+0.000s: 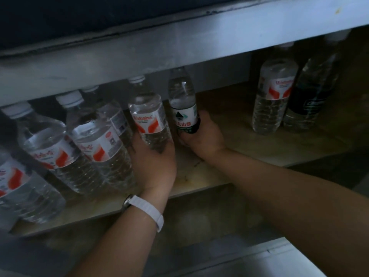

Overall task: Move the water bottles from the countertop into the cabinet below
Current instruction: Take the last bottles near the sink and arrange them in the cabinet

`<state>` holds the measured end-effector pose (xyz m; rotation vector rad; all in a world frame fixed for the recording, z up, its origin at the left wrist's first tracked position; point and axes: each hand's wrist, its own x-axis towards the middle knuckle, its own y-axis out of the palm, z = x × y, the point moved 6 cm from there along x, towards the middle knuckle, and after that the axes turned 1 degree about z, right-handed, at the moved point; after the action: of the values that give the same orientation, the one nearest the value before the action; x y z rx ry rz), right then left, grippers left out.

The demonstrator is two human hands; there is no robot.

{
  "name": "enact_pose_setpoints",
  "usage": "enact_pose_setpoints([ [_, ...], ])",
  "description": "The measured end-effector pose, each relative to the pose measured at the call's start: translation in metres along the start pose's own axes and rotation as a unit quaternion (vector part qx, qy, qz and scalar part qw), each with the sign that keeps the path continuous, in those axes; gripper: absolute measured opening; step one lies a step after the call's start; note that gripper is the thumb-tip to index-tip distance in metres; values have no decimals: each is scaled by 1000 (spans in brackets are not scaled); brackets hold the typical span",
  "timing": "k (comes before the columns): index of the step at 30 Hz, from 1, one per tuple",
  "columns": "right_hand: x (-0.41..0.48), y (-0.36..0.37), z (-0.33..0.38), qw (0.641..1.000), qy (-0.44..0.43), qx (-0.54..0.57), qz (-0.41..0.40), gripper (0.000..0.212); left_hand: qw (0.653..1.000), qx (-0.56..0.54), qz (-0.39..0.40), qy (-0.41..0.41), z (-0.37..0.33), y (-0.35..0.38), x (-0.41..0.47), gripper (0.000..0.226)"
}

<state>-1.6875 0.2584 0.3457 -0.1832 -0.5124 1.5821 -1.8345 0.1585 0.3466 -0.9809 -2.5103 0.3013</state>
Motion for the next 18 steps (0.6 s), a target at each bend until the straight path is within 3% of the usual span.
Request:
enact_pose_setpoints([
  [8, -6, -62, -25, 999, 3, -26, -27, 65, 999, -24, 32, -27, -13, 11, 2, 58],
  [18, -3, -96, -39, 998, 0, -39, -43, 66, 993, -69, 97, -16, -45, 75, -2, 59],
])
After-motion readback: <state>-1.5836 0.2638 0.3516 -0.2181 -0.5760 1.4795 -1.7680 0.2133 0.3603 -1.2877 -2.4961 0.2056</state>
